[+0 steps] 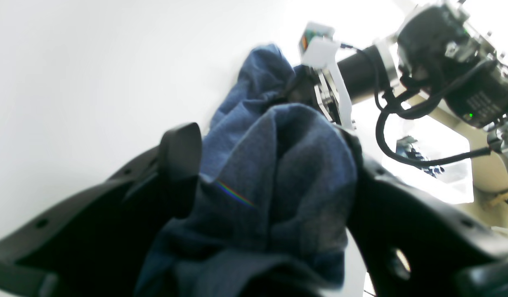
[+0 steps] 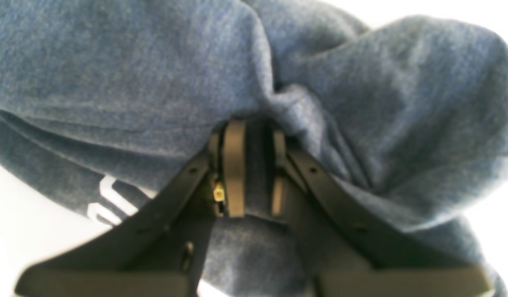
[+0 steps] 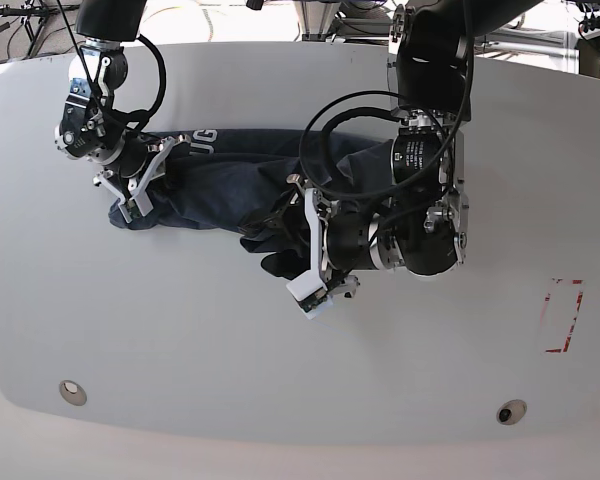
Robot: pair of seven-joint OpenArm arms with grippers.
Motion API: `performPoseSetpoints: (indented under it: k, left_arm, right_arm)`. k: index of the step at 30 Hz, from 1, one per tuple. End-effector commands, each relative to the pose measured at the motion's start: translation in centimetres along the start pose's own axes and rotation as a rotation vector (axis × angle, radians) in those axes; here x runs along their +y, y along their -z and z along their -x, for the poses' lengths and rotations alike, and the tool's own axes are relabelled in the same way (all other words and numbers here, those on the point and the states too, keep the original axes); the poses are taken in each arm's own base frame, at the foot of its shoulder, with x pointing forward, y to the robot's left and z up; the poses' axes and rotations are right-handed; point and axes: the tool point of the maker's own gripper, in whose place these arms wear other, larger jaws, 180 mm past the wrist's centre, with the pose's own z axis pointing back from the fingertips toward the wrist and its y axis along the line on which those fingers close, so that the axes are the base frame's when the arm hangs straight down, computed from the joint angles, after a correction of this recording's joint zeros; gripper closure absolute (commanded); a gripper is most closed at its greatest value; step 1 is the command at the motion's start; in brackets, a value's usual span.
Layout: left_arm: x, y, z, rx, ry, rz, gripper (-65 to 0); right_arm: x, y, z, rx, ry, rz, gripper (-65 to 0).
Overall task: Fold the T-shirt properly
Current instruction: 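Fold the shirt end with the left gripper toward the right gripper, then open the left gripper and lift it off the folded shirt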
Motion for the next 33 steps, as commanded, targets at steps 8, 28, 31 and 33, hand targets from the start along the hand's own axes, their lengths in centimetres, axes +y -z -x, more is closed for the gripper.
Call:
performPoseSetpoints:
  k: [8,28,31,33]
  left_arm:
    - [4.0,-3.8,1.6,0.011,-0.032,-0.114,-36.8]
    - [-0.4,-0.5,-1.1,-0.037,0.027,0.036,-37.1]
    - [1.6,-2.0,-0.5,-0.025,0.013,-0.033,-37.1]
    - [3.4,-3.6,0.0,-0.033,-0.013,-0.088,-37.1]
  right_arm:
    - [-0.6,-0.2,0.8,0.058,-0.023,0.027,-8.7]
    - [-0.4,-0.1,1.0,0.06,-0.017,0.021,-8.7]
    - [-0.4,-0.1,0.9,0.058,-0.018,0.022,-8.7]
    - [-0.4,-0.1,0.9,0.058,-0.018,0.022,-8.7]
